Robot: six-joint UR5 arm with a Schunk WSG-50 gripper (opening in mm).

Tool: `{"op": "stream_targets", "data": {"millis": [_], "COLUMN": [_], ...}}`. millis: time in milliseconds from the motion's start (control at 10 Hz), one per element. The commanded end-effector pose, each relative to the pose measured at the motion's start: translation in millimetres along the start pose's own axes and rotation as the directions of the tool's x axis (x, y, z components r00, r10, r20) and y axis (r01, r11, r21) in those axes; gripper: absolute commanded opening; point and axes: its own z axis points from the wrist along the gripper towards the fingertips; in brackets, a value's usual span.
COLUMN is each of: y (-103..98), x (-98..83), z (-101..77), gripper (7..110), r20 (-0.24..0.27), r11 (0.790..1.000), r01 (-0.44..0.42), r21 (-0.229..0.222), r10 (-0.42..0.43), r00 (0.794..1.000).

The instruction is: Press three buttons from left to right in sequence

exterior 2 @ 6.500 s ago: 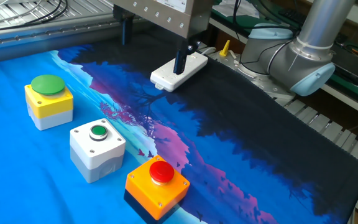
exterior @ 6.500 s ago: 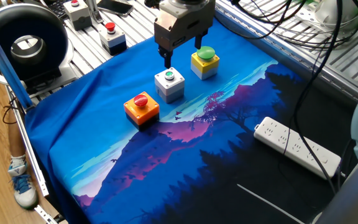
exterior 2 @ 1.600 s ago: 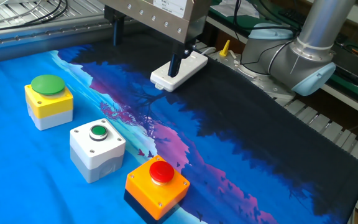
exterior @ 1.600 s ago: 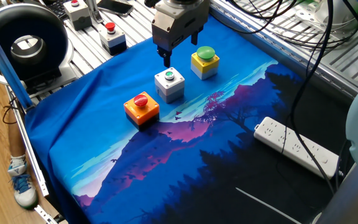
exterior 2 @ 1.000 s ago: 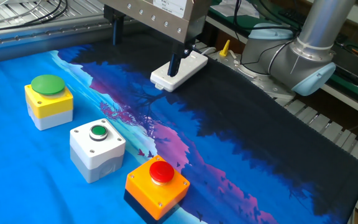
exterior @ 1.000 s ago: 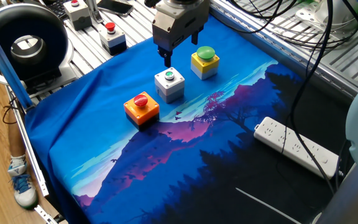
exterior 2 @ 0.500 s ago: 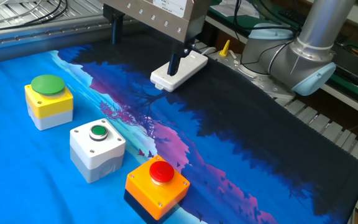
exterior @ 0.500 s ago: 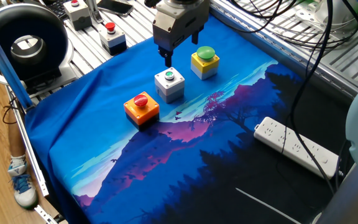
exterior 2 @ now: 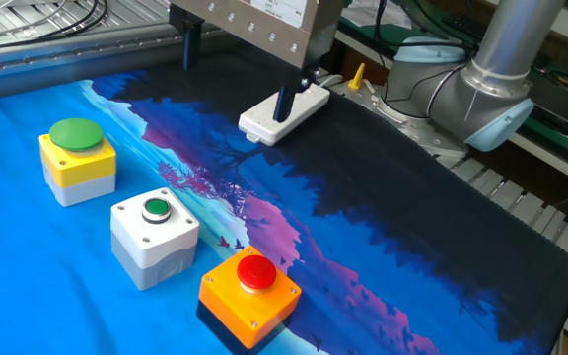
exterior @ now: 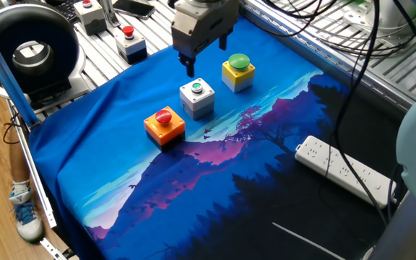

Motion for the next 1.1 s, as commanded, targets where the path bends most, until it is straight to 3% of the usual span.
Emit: {"op": "stream_targets", "data": {"millis": [0, 100, 200, 400, 500, 700, 800, 900, 1000], "y": [27.6, 63.6, 99.7, 76.8, 72.5, 23.9, 5.4, -4.0, -3.7], "x": [-23.3, -40.3, -43.4, -24.7, -25.1, -26.4, -38.5, -45.7, -46.8], "z": [8.0, 3.5, -12.0, -13.6, -13.6, -11.8, -13.2, -14.9, -15.0], "gripper": [7, 7, 7, 7, 7, 7, 7, 7, 7], "r20": [0.037, 0.074, 0.051, -0.035, -0.038, -0.024, 0.021, 0.047, 0.053], "r11": [0.994, 0.979, 0.947, 0.983, 0.987, 0.999, 0.993, 0.987, 0.988], "r01": [0.069, 0.011, -0.028, -0.029, -0.043, 0.026, 0.045, 0.053, 0.047], "r21": [-0.081, -0.203, -0.319, -0.18, -0.155, 0.036, 0.112, 0.151, 0.148], "r10": [-0.066, 0.004, 0.046, 0.024, 0.038, -0.025, -0.048, -0.06, -0.055], "r00": [0.997, 0.997, 0.998, 0.999, 0.999, 0.999, 0.999, 0.997, 0.997]}}
